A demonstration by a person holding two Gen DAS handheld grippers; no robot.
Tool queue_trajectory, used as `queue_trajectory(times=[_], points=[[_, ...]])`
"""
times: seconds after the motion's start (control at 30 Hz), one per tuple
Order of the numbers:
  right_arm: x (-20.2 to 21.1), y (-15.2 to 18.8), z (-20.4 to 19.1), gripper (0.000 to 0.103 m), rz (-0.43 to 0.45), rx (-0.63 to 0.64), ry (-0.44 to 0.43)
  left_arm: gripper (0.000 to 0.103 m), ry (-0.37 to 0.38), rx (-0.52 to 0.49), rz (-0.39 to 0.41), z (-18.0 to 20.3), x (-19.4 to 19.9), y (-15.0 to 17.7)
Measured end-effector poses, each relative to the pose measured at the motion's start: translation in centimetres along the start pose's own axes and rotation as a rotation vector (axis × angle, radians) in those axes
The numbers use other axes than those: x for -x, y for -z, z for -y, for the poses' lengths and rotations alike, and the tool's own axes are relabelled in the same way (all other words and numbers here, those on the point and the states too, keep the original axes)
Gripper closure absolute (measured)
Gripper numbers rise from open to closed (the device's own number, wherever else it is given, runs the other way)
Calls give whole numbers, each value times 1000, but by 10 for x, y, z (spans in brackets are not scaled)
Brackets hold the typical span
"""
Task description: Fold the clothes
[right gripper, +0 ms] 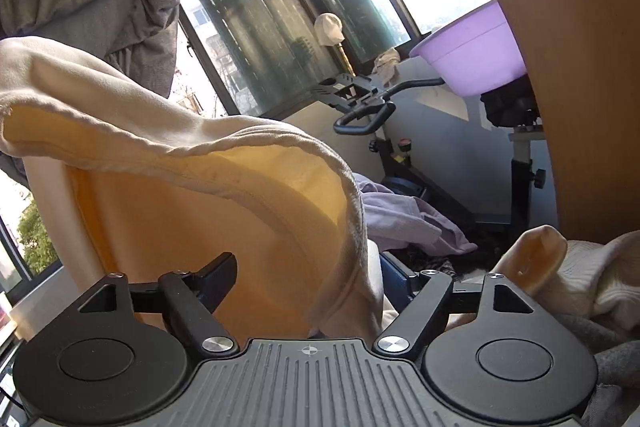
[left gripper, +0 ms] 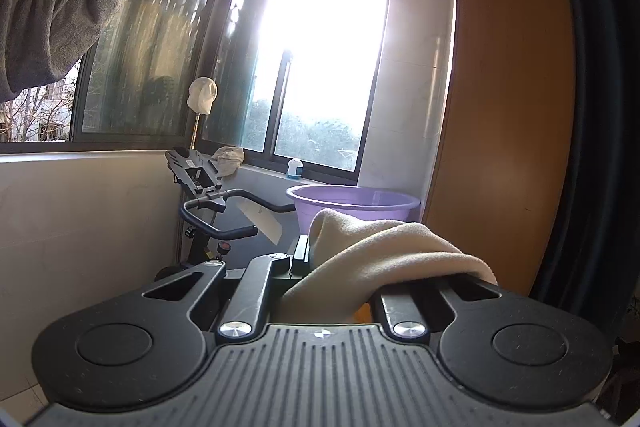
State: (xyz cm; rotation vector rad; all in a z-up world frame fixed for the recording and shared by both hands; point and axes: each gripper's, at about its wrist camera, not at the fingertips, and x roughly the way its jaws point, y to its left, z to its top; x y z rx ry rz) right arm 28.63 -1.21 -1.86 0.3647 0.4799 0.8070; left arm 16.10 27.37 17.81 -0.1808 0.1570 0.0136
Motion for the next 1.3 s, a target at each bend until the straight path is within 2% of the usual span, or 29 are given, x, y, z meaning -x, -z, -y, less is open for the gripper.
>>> queue_trajectory(times=[0.07, 0.2, 0.33, 0.47, 0.6, 0.7, 0.8, 0.83, 0.87, 0.9, 0.97, 1.0, 1.1, 1.2, 1.3], points=[[-12, 1, 0, 14, 2, 16, 11, 92, -7, 8, -16, -6, -6, 2], [-45, 4, -5, 9, -42, 36, 1, 92, -22, 35, -67, -27, -21, 10], [-87, 17, -17, 6, -143, 91, -17, 92, -28, 63, -115, -51, -37, 17], [-134, 41, -34, 5, -255, 152, 0, 92, -20, 75, -147, -77, -52, 22], [-178, 58, -43, 9, -308, 146, 15, 92, -9, 77, -176, -103, -66, 26], [-212, 65, -49, 17, -350, 130, 16, 92, -8, 86, -191, -125, -75, 30], [-240, 72, -51, 38, -405, 117, 29, 92, -14, 104, -201, -148, -81, 33], [-248, 74, -52, 56, -424, 108, 30, 92, -16, 110, -204, -156, -83, 34], [-254, 76, -53, 69, -445, 95, 29, 92, -18, 115, -208, -164, -85, 35], [-257, 77, -56, 74, -454, 94, 41, 92, -21, 121, -211, -172, -87, 36], [-257, 74, -63, 99, -451, 115, 83, 92, -23, 135, -216, -186, -91, 39], [-255, 71, -65, 99, -443, 117, 103, 92, -21, 146, -216, -192, -92, 41], [-234, 48, -63, 99, -345, 41, 148, 92, -25, 191, -218, -207, -96, 49], [-201, 14, -55, 99, -201, -39, 163, 92, -29, 231, -236, -215, -101, 58], [-166, -24, -51, 99, -68, -58, 157, 92, -41, 257, -303, -212, -112, 69]])
